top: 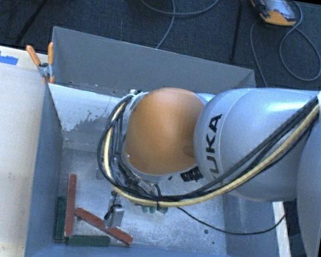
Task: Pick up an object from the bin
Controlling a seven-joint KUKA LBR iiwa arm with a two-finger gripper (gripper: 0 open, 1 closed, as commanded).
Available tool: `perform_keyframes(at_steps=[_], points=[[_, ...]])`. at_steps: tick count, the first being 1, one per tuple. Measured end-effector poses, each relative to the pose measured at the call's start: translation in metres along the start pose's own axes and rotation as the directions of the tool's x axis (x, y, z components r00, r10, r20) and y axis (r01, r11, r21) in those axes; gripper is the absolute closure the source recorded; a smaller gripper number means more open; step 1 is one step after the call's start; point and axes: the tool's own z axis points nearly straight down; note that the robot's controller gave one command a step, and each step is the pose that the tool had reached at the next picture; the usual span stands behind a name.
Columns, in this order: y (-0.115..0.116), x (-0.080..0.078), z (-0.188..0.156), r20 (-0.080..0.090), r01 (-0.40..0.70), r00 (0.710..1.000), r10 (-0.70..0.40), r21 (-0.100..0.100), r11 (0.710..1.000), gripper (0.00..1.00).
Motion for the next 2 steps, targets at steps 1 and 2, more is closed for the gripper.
perform_keyframes(at_steps=[1, 2], points=[[0.0122, 0.0126, 0.1187, 0.000, 0.277, 0.961, -0.277, 0.000, 0.961, 0.00], [0.0116, 0.0111, 0.1142, 0.001, 0.272, 0.962, -0.272, 0.001, 0.962, 1.00]])
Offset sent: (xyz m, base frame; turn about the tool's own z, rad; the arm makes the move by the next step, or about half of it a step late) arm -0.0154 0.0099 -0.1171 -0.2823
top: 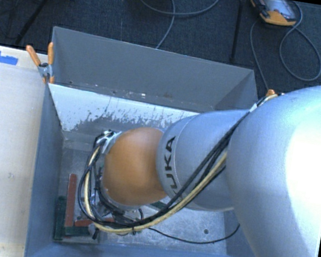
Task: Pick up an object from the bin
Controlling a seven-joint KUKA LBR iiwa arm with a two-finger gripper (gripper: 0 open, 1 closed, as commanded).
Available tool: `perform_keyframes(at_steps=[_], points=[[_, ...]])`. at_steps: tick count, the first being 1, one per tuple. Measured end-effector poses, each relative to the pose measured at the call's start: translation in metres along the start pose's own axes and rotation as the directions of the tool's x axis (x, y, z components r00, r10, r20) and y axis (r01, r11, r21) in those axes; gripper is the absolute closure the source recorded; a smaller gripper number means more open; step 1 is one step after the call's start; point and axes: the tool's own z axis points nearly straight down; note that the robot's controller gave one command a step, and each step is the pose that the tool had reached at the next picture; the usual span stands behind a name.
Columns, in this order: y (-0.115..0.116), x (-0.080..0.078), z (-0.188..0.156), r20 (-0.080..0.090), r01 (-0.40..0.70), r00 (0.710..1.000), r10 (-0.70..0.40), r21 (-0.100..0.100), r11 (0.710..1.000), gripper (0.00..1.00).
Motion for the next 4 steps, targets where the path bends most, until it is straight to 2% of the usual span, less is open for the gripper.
perform_keyframes(at_steps=[1, 2, 3, 4], points=[[-0.021, -0.022, -0.095, 0.008, 0.000, 1.000, 0.000, 0.000, 1.000, 1.00], [-0.020, -0.019, -0.091, -0.001, -0.002, 1.000, 0.002, -0.002, 1.000, 0.00], [-0.067, 0.018, -0.012, -0.012, 0.038, 0.999, -0.038, -0.002, 0.999, 0.00], [-0.098, 0.057, 0.008, 0.012, -0.120, 0.993, 0.120, 0.001, 0.993, 0.00]])
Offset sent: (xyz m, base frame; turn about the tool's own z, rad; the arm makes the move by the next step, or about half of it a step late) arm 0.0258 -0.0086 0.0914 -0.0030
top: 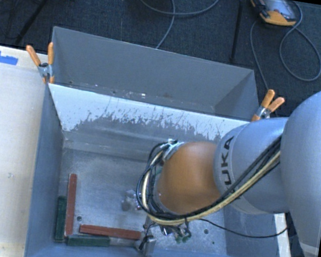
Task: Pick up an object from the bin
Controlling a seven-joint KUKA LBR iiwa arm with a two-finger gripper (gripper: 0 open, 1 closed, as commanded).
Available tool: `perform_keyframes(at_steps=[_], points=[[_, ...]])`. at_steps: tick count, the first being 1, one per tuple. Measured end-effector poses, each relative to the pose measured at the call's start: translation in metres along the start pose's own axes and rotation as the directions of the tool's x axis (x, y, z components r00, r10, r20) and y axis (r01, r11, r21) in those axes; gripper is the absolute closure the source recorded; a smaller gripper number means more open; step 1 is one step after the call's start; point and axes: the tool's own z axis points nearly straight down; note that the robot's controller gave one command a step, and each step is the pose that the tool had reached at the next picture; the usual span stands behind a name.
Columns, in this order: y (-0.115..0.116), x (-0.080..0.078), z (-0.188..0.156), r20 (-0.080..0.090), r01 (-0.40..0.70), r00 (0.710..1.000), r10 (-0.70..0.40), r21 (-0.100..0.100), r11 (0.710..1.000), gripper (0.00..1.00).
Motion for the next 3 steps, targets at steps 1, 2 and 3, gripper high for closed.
perform_keyframes(at_steps=[1, 2, 3], points=[[0.001, 0.003, 0.002, -0.011, -0.002, 1.000, 0.002, -0.002, 1.000, 1.00], [0.019, -0.034, -0.095, -0.004, -0.052, 0.999, 0.052, -0.001, 0.999, 1.00], [0.019, -0.031, -0.090, -0.014, -0.055, 0.998, 0.055, -0.001, 0.999, 1.00]])
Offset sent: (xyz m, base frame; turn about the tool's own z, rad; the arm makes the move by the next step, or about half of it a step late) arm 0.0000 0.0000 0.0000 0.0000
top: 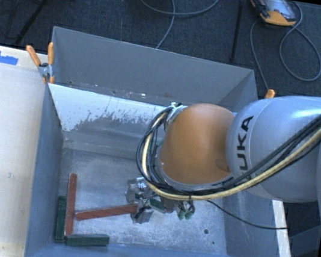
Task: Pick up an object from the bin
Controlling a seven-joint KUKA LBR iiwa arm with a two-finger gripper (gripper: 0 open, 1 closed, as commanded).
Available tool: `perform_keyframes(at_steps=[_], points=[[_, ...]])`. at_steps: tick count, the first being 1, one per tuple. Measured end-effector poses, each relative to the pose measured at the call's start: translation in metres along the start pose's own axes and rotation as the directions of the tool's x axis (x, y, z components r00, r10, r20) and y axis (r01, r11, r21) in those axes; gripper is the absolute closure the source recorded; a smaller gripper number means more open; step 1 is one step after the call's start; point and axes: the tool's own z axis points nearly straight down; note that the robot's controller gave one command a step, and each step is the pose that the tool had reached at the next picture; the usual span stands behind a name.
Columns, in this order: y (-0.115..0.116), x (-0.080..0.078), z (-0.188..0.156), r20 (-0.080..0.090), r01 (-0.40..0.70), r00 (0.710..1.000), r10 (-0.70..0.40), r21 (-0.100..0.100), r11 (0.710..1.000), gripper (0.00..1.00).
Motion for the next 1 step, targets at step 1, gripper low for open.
perform_keyframes(at_steps=[1], points=[[-0.0002, 0.0000, 0.0000, 0.000, -0.001, 1.000, 0.001, 0.000, 1.000, 1.00]])
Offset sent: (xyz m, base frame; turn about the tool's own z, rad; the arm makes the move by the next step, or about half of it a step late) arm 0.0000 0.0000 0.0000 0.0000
